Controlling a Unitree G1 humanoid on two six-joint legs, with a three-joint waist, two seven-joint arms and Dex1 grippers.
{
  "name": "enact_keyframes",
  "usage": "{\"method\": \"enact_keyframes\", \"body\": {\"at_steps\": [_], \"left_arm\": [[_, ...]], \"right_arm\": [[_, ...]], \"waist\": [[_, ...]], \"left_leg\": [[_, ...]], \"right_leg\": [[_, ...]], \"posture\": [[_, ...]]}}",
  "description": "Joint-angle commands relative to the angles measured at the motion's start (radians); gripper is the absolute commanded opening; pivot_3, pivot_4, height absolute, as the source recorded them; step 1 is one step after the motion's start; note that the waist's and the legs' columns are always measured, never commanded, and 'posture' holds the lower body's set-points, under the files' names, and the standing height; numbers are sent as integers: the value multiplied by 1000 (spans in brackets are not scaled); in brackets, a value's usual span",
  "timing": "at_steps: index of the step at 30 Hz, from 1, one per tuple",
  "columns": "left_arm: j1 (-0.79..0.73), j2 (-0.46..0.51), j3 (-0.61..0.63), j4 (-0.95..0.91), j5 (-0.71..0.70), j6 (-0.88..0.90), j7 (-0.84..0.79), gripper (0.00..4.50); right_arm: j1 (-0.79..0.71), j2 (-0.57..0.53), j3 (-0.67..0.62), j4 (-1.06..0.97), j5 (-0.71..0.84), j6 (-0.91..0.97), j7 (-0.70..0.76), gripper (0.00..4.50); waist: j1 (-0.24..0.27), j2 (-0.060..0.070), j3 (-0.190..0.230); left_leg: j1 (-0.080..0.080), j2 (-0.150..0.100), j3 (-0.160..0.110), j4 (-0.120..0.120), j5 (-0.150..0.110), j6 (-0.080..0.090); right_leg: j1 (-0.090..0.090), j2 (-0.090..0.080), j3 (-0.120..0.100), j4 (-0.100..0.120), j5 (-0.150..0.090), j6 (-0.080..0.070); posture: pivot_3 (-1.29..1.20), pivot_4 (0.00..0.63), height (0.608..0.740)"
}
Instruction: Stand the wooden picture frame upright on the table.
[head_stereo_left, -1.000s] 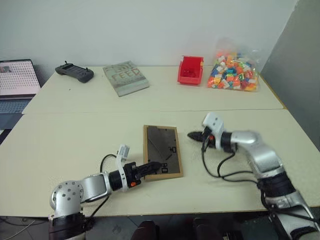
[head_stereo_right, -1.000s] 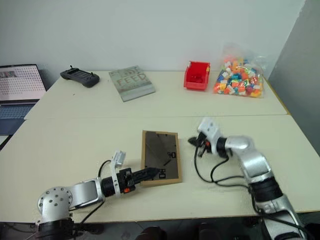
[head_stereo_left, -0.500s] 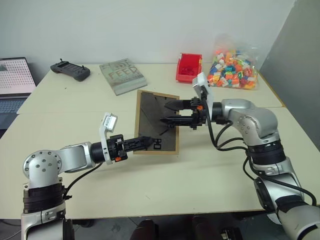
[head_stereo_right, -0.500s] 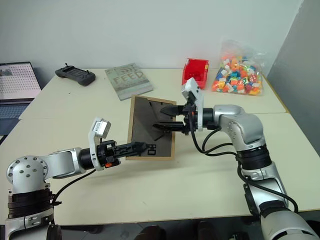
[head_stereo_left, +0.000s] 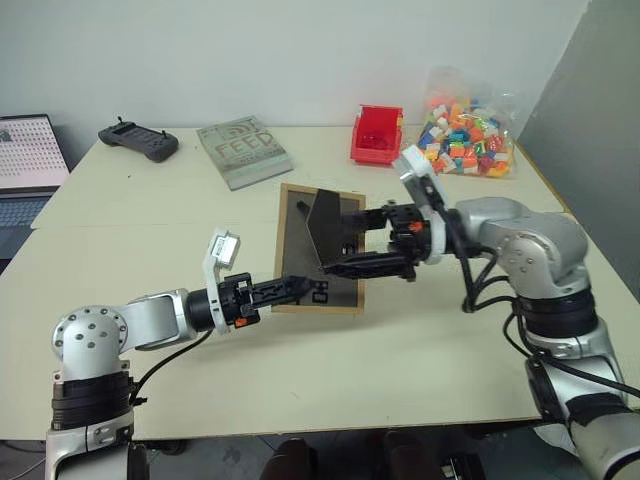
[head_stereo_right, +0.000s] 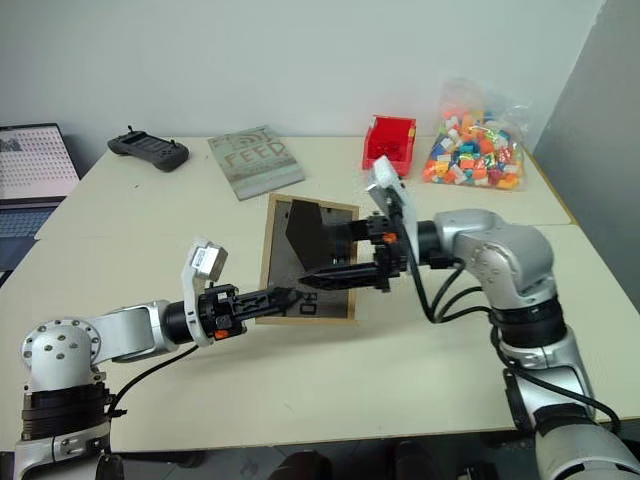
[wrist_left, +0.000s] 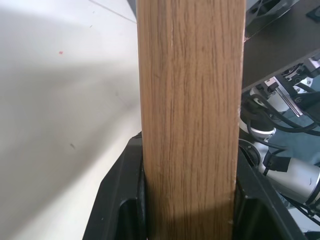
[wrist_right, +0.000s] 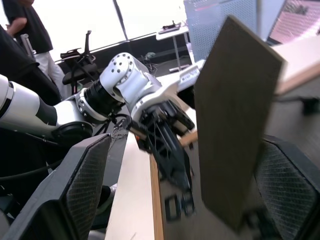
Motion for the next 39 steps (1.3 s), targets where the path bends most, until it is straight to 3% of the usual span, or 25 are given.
{"method": "enact_keyframes", "body": {"at_steps": [1, 4, 7, 10, 12, 15, 20, 24, 32, 34, 36, 39], "left_arm": [[12, 33, -2, -17, -141, -22, 45, 1291], [34, 69, -46, 14, -283, -47, 116, 1291], [42, 107, -105, 29, -421, -85, 157, 1291], [33, 111, -126, 30, -431, -91, 143, 1291], [20, 116, -140, 37, -431, -83, 122, 1291], [23, 127, -166, 40, -431, -72, 101, 1291], [53, 138, -187, 9, -431, -87, 81, 1291], [73, 144, -189, -9, -431, -100, 72, 1291], [109, 164, -199, -47, -431, -123, 62, 1291], [114, 169, -197, -60, -431, -136, 69, 1291], [119, 174, -185, -69, -431, -159, 89, 2003], [101, 187, -134, -48, -431, -191, 108, 2522]], "right_arm": [[53, -74, -38, -4, -124, -213, -20, 4426], [152, -141, 15, 91, -428, -805, -28, 4426], [168, -139, 57, 358, -791, -1535, -314, 4426], [134, -123, 70, 517, -1022, -1929, -527, 4426], [98, -88, 77, 589, -1214, -2075, -730, 4426], [48, -23, 77, 629, -1401, -2159, -960, 4426], [-9, 19, 111, 669, -1514, -2219, -1123, 4426], [-37, 9, 137, 691, -1529, -2253, -1176, 3806], [-48, -30, 168, 714, -1539, -2257, -1215, 1972], [-50, -44, 176, 723, -1513, -2265, -1202, 1708], [-57, -57, 196, 747, -1455, -2275, -1170, 1672], [-80, -64, 249, 807, -1332, -2249, -1053, 1444]], "waist": [[0, 0, 0], [1, -1, 0], [0, -1, 0], [-1, 0, 0], [-8, 0, 0], [-11, 0, 0], [-6, -1, 0], [-2, -1, 0], [-6, -1, 0], [-6, -1, 0], [-6, -1, 0], [-7, -1, 0]], "left_leg": [[0, 0, 0, 0, 0, 0], [0, 0, 1, 0, 0, 0], [1, 0, 3, 0, 1, -2], [2, 0, 4, 0, 2, -3], [2, 0, 5, 0, 2, -4], [3, 1, 5, 0, 3, -6], [4, 1, 4, 0, 4, -7], [4, 0, 4, 0, 4, -6], [4, 1, 5, 0, 4, -6], [4, 1, 5, 0, 4, -6], [4, 1, 5, 0, 4, -6], [4, 1, 5, 0, 4, -6]], "right_leg": [[0, 0, 0, 0, 0, 0], [0, 0, 0, 0, 0, 0], [0, 0, 1, 0, 0, 1], [0, 0, 2, 1, 0, 1], [0, 1, 3, 1, 0, 1], [-1, 3, 5, 2, 0, 1], [0, 5, 7, 1, 0, 0], [0, 4, 7, 1, 0, 0], [0, 5, 8, 1, 0, 0], [0, 5, 9, 2, 0, 0], [0, 5, 9, 1, 0, 0], [1, 5, 9, 2, 0, 0]], "posture": [[0, 150, 740], [0, 150, 740], [0, 150, 740], [0, 150, 740], [0, 150, 740], [0, 150, 740], [0, 150, 740], [0, 150, 740], [0, 150, 740], [0, 150, 740], [0, 150, 740], [0, 150, 740]]}}
